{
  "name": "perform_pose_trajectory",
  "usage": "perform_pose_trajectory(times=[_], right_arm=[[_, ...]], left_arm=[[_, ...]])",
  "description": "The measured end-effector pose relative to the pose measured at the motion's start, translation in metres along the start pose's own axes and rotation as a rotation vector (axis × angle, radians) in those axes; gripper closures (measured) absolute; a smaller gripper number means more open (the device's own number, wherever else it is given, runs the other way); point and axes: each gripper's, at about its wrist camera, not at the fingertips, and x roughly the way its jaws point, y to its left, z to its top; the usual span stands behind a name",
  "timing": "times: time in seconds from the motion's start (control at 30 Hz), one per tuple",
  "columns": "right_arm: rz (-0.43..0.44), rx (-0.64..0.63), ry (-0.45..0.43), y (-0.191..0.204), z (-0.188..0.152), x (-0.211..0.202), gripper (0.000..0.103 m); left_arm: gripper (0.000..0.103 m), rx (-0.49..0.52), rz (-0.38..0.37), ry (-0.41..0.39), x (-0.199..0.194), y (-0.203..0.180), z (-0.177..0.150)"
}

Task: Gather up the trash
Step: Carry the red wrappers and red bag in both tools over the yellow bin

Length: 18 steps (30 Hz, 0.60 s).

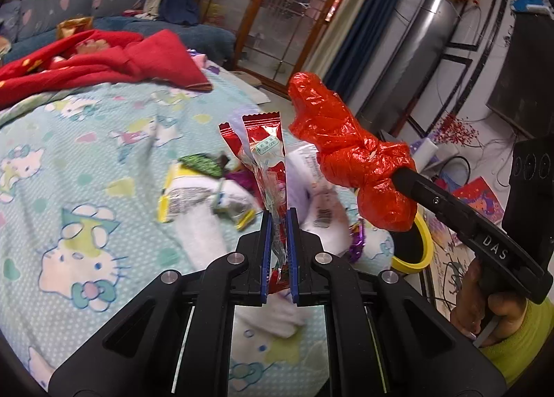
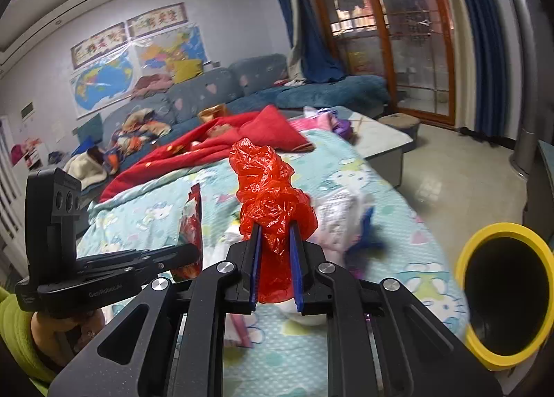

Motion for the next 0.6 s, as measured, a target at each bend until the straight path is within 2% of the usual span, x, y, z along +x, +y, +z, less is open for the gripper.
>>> perform_pose_trajectory(times=[0.33,0.6], right_arm=[[-0.114,0.078,-0.041,-0.042,0.001,-0.03,0.089],[-0.217,0.145,-0.072,-0.073,-0.005,-0.055,0.089]], left_arm=[[0.098,0.064,-0.057,-0.02,0.016,-0.037,0.02],[0.098,0.119,-0.13,0.0,0.044,-0.077,0.029]])
